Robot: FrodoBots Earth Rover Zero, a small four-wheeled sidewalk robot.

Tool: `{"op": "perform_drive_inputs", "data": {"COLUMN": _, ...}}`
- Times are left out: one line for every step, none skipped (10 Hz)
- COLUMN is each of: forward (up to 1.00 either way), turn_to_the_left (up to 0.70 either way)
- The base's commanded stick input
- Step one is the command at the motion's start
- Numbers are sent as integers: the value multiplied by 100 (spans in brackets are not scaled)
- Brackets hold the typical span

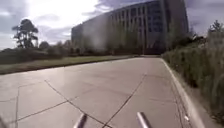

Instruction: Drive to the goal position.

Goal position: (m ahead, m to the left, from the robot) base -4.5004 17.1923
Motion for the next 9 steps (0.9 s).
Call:
{"op": "perform_drive_inputs", "data": {"forward": 30, "turn_to_the_left": 60}}
{"op": "perform_drive_inputs", "data": {"forward": 30, "turn_to_the_left": 60}}
{"op": "perform_drive_inputs", "data": {"forward": 30, "turn_to_the_left": 60}}
{"op": "perform_drive_inputs", "data": {"forward": 30, "turn_to_the_left": 60}}
{"op": "perform_drive_inputs", "data": {"forward": 30, "turn_to_the_left": 60}}
{"op": "perform_drive_inputs", "data": {"forward": 30, "turn_to_the_left": 59}}
{"op": "perform_drive_inputs", "data": {"forward": 30, "turn_to_the_left": 60}}
{"op": "perform_drive_inputs", "data": {"forward": 30, "turn_to_the_left": 60}}
{"op": "perform_drive_inputs", "data": {"forward": 30, "turn_to_the_left": 60}}
